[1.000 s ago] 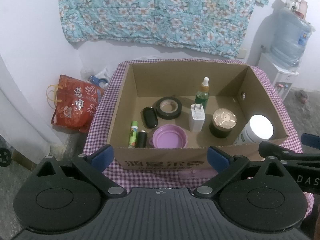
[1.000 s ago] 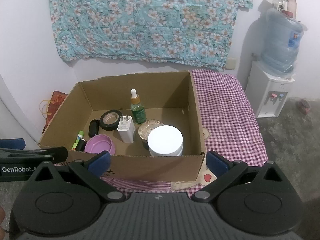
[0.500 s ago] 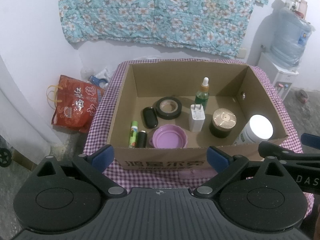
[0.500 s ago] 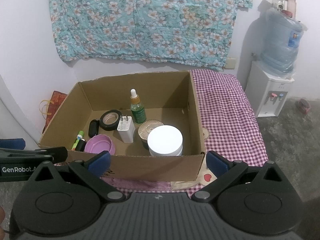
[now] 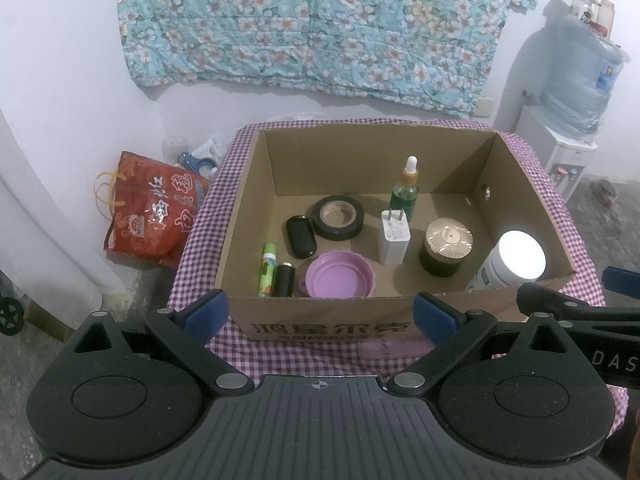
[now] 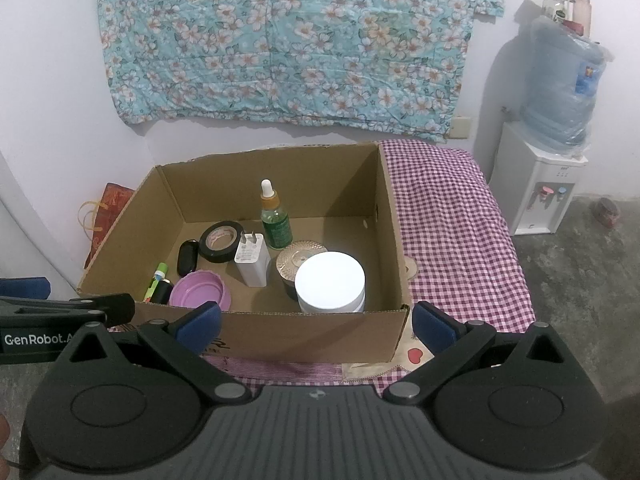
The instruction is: Organize rigid objects
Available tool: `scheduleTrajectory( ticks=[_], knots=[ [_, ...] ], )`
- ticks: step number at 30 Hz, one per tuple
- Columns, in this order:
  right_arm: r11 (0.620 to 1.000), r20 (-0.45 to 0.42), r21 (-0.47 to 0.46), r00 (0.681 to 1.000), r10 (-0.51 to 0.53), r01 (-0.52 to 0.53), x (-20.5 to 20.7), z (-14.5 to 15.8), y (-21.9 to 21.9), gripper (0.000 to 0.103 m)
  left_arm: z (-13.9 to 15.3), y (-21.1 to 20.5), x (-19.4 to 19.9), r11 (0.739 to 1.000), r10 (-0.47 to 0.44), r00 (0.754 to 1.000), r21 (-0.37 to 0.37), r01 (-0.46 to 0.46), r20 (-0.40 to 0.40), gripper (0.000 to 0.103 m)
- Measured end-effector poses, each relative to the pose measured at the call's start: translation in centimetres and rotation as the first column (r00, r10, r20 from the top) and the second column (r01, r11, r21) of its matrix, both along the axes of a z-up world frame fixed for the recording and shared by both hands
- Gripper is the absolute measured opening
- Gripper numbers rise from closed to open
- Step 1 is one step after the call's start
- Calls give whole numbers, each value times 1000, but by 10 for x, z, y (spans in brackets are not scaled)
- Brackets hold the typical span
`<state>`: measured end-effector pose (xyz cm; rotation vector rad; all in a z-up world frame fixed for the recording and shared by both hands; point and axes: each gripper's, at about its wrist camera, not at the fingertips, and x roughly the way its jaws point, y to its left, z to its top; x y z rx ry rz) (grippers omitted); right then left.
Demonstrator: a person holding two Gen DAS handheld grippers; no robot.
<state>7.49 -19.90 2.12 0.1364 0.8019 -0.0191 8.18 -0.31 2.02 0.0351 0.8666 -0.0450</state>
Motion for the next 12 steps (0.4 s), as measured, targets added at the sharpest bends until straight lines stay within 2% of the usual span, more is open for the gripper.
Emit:
scheduleTrajectory(
  ticks=[12],
  knots=[
    [1000,0,1,1000,0,0,0,1,0,103,0,2,0,1000,-2,1000,0,2,-1,99]
  ],
)
